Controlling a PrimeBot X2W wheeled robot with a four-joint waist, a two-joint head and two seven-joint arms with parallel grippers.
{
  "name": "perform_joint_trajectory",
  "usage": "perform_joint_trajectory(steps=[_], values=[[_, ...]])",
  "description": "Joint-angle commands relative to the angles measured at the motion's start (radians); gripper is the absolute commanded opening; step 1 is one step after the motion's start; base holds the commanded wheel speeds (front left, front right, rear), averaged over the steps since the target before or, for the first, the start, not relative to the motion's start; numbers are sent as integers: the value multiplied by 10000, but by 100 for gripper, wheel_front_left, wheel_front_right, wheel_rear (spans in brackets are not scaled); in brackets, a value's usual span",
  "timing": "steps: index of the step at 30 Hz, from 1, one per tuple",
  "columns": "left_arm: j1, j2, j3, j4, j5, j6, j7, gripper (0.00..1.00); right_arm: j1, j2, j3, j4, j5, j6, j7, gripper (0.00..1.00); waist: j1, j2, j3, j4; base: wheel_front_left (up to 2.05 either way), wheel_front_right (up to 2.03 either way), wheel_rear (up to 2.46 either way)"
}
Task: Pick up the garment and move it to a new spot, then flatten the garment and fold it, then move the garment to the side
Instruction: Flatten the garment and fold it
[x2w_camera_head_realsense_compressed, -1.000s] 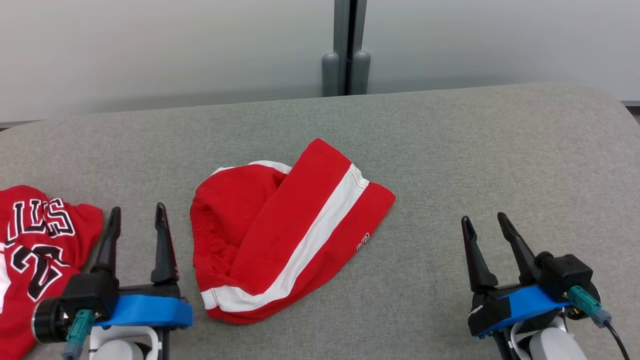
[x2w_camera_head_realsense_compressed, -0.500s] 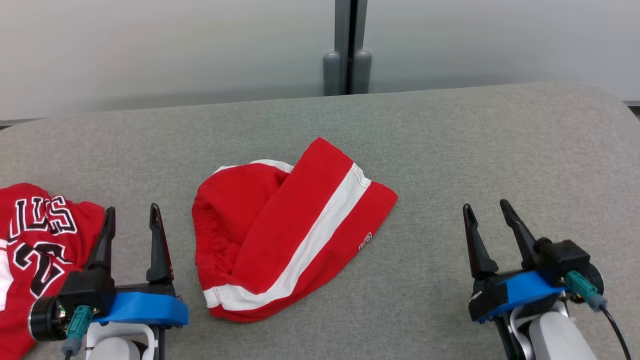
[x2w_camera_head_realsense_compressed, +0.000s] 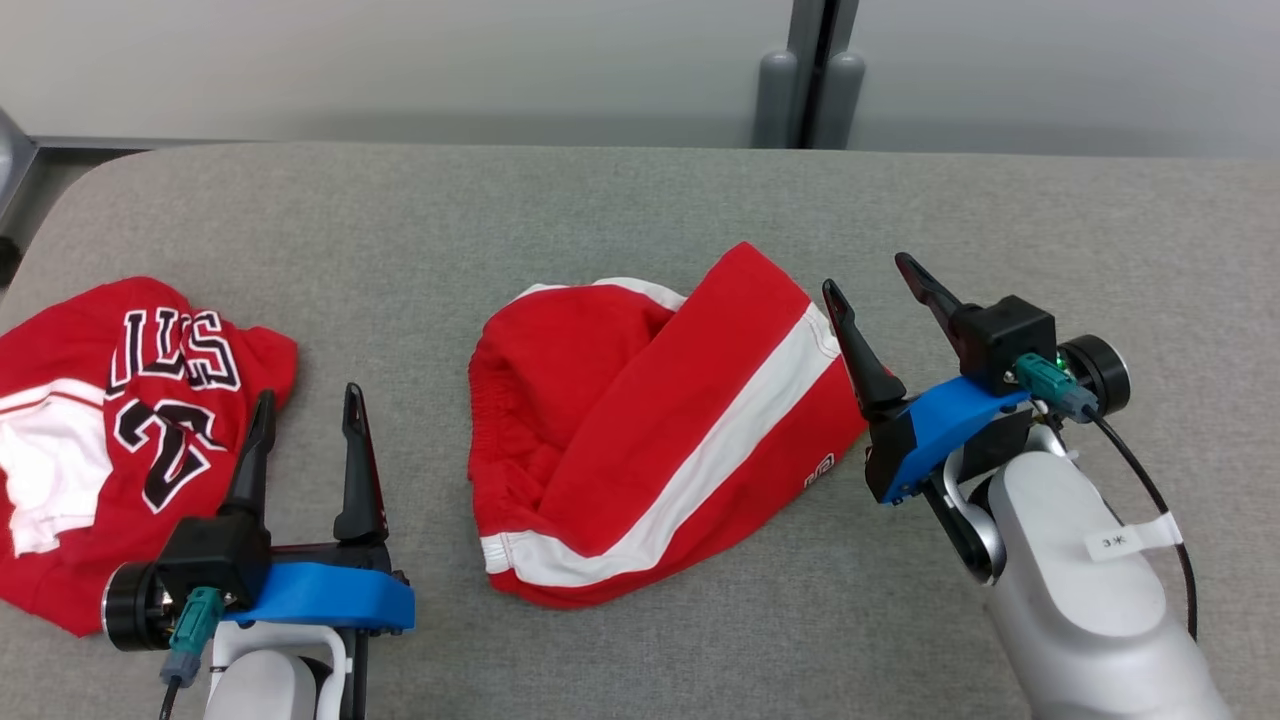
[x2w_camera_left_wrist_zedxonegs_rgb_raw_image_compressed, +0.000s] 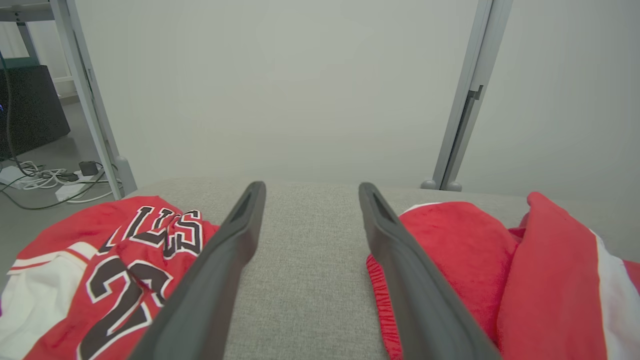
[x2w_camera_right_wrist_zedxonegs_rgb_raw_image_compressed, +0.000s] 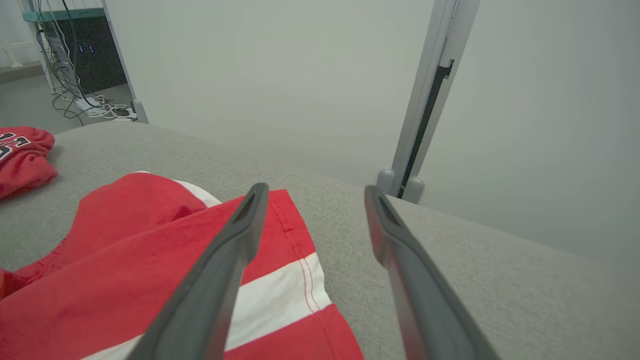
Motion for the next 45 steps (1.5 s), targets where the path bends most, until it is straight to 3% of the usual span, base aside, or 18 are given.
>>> perform_joint_trajectory(steps=[1,11,21,22,23,24,35,45], values=[[-215,-67,-1,18,72,-56,-28,100,-342,-118,92,323,-24,5,57,100,-1,0,272,308,0,0,0],[-691,-368,-62,141,190,-282,-28,100,-1650,-626,559,3196,78,3,355,100,-1,0,835,1102,0,0,0],[-879,-526,-135,285,291,-418,-28,100,-2166,-505,1130,5596,405,3,423,100,-1,0,955,1338,0,0,0],[-886,-537,-138,302,301,-418,-27,100,-2214,-485,1190,5744,445,3,381,92,-1,0,943,1325,0,0,0],[-886,-551,-134,316,302,-417,-28,100,-2260,-459,1244,5829,511,3,259,37,-1,0,928,1298,0,0,0],[-875,-560,-114,324,302,-423,-28,100,-2305,-434,1285,5907,575,3,156,0,-1,0,907,1250,0,0,0],[-399,-585,224,462,410,-512,-28,100,-1760,-432,1645,5583,1132,3,-1028,0,-1,0,81,260,0,0,0],[94,-564,540,392,502,-574,-27,100,761,-661,1363,2386,1528,3,-1067,0,-1,0,-413,-896,0,0,0]])
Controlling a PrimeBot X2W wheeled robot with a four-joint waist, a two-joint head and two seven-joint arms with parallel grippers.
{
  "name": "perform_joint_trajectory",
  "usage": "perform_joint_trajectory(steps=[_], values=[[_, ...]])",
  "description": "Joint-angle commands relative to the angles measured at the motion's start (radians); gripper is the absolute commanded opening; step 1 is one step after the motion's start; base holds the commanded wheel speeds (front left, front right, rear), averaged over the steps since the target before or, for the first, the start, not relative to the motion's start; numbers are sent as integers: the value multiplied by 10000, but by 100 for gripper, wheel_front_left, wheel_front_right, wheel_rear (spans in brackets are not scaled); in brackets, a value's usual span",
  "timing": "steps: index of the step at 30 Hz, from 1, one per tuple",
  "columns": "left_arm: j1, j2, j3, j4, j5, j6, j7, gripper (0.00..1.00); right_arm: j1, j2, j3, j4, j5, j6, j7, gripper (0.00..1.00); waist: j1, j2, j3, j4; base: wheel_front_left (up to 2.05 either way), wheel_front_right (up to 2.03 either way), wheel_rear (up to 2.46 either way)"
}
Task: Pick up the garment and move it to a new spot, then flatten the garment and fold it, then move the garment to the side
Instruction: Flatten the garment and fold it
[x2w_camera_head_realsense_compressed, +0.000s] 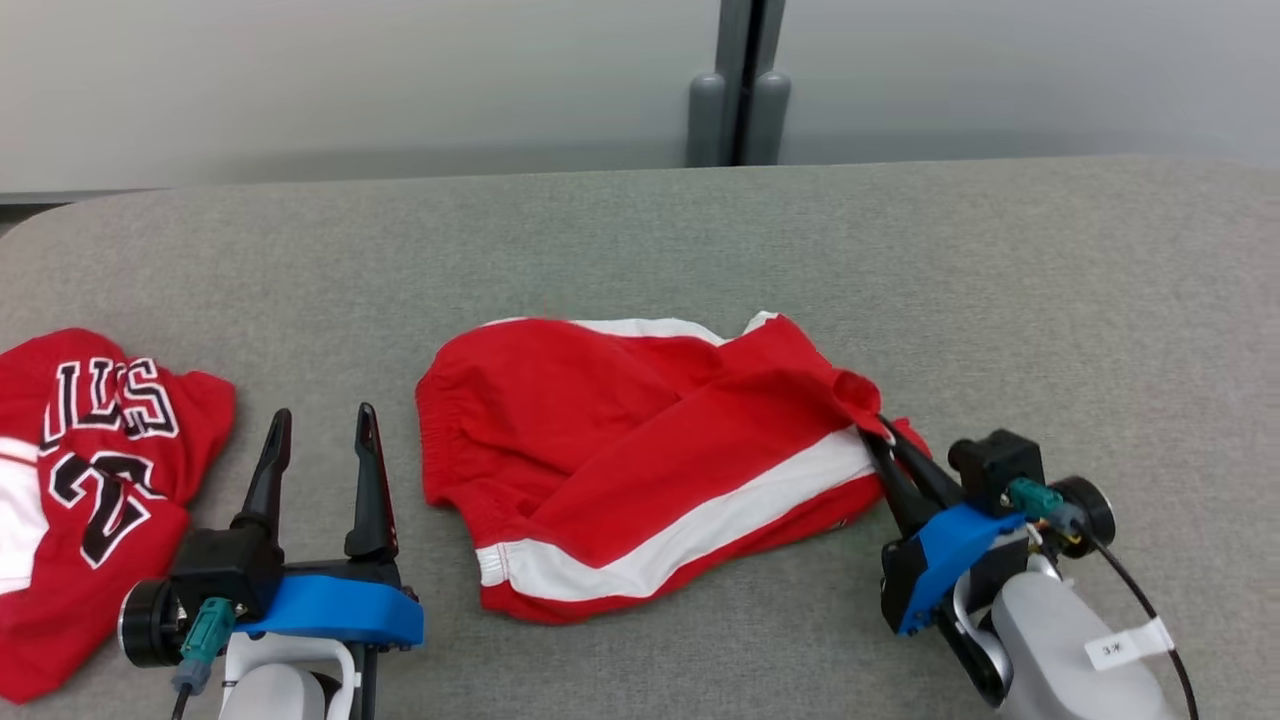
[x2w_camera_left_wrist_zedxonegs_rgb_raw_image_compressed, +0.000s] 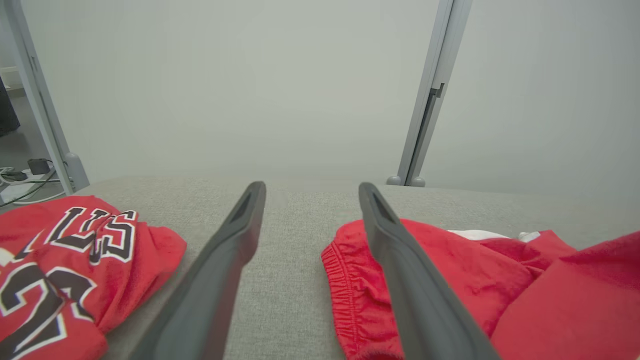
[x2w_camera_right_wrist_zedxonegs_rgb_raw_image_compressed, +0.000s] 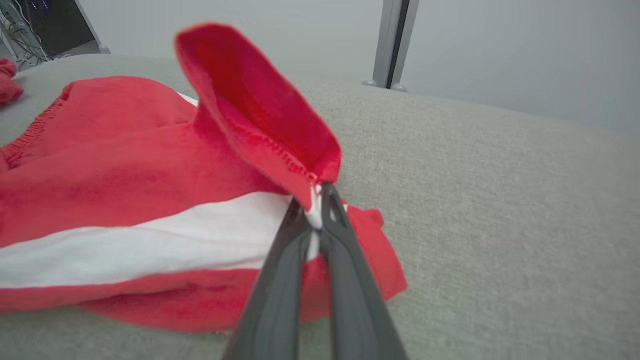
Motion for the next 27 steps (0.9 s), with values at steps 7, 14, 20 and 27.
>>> perform_joint_trajectory(steps=[7,14,20,27], values=[[140,-9,129,-18,72,-57,-29,100,2391,70,-385,-2124,-21,2,49,0,0,0,-235,-689,0,0,0],[176,-23,236,-47,81,-94,-30,100,4223,348,-917,-3935,-174,2,699,0,0,0,-225,-856,0,0,0],[234,-29,308,-80,138,-119,-29,100,5094,471,-1272,-5359,-203,3,1247,100,0,0,-221,-918,0,0,0],[56,-34,332,-96,162,-134,-29,100,4301,120,-1816,-6605,-94,3,1238,100,0,0,-172,-835,0,0,0]])
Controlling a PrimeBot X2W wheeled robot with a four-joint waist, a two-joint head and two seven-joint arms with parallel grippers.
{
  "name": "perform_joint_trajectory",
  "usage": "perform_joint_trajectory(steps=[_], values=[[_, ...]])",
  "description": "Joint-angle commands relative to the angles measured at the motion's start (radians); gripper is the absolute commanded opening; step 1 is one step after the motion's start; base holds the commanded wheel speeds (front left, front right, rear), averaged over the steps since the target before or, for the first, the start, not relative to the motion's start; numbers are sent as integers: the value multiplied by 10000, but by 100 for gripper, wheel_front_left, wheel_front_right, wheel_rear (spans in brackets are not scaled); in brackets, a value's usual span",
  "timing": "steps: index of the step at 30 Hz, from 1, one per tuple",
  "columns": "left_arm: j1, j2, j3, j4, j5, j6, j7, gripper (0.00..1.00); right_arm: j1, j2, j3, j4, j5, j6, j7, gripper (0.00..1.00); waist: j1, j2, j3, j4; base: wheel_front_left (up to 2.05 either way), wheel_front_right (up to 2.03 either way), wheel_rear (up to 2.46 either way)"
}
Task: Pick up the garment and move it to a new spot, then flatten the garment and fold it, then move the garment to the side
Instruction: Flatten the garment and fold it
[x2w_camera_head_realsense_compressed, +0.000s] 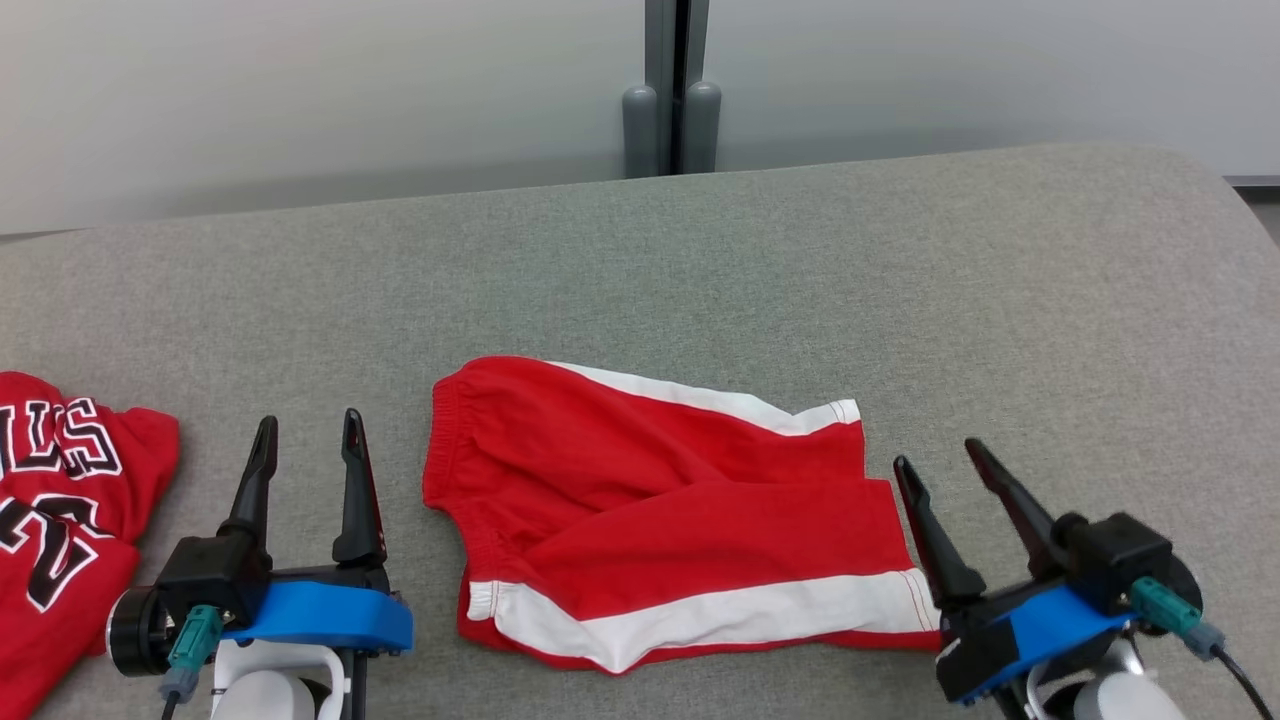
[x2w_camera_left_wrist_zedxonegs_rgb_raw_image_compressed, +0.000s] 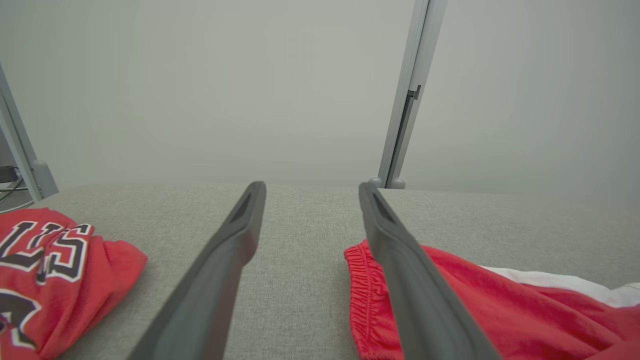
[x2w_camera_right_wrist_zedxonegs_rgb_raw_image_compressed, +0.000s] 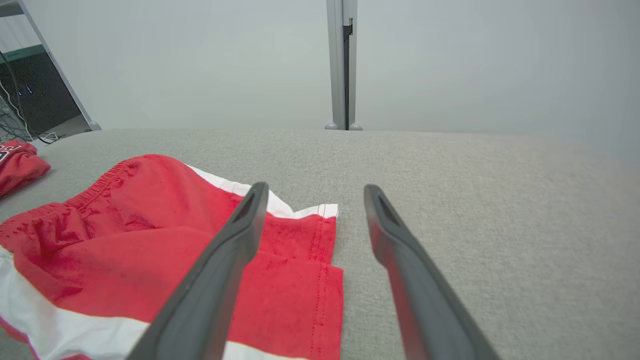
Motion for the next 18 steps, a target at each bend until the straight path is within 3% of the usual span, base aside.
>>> perform_joint_trajectory(steps=[1,8,18], values=[[-131,-9,42,-30,71,-40,-28,100,-311,-144,-47,-126,-101,5,74,100,0,0,16,41,0,0,0],[-216,-16,15,-4,80,-53,-28,100,-1976,-652,-57,-84,-349,5,566,100,0,0,155,318,0,0,0],[-463,-27,-230,-12,-19,-22,-27,100,-3565,-947,343,1728,-286,3,858,100,0,0,541,1012,0,0,0]])
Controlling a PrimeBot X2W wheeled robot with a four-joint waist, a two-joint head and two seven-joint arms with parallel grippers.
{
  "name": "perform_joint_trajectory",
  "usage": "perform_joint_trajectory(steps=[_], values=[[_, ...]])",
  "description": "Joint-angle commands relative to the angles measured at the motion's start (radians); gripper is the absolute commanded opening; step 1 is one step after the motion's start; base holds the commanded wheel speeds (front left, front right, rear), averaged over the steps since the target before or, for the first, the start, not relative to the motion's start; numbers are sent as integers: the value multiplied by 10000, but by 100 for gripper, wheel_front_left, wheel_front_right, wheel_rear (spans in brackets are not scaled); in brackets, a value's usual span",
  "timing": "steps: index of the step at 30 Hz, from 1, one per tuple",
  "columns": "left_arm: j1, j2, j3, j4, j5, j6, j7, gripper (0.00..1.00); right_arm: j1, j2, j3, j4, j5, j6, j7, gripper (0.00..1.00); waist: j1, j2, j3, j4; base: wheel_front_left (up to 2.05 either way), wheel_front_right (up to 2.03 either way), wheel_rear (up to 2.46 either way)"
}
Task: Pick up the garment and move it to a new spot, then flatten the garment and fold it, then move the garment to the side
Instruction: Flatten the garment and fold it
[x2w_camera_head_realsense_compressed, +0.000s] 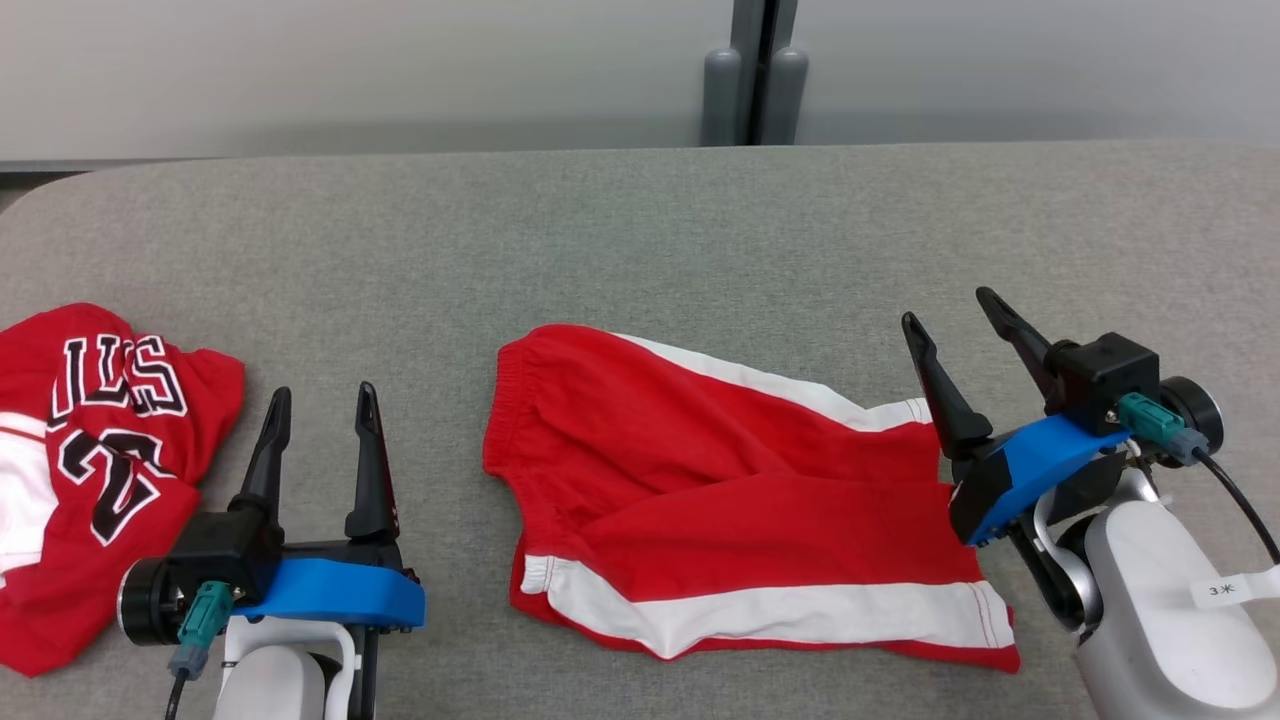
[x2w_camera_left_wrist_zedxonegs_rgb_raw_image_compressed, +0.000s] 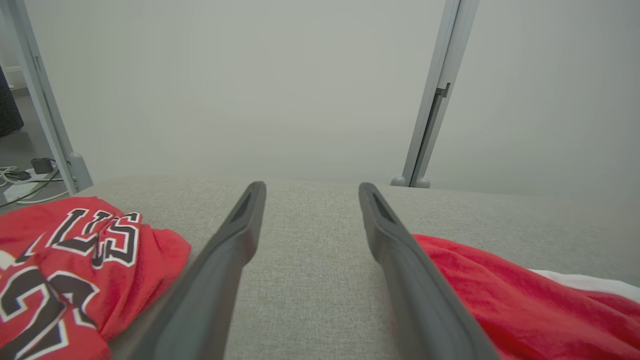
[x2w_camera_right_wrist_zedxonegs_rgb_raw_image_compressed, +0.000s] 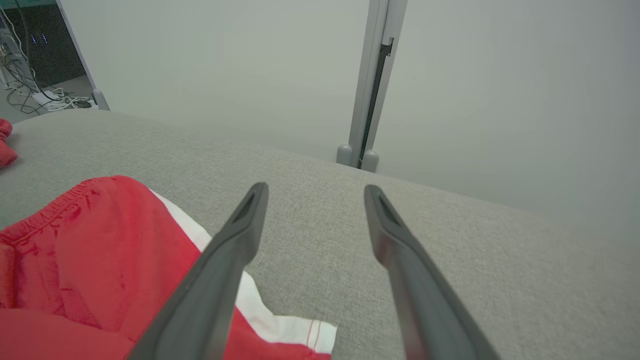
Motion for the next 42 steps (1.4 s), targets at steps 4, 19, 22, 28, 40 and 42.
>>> perform_joint_trajectory(steps=[4,19,22,28,40,42], values=[[-245,-17,-117,-1,-96,47,-27,100,-373,-145,-22,1083,77,2,-44,100,1,0,319,413,0,0,0],[-303,-19,-424,116,-319,217,-28,100,-545,4,589,4528,514,3,419,100,1,0,345,779,0,0,0],[-261,-20,-446,129,-337,227,-27,100,-731,66,877,4674,884,6,256,0,1,0,263,725,0,0,0],[-108,-18,-443,211,-337,185,-28,100,-1278,-217,1011,4442,1125,2,-851,0,1,0,-46,516,0,0,0],[93,-18,-467,166,-390,228,-27,100,-1987,-453,835,2265,1323,2,-1707,0,1,0,-399,144,0,0,0],[53,-18,-492,133,-427,243,-27,100,-2000,-473,740,1949,1252,2,-1610,0,1,0,-342,150,0,0,0]])
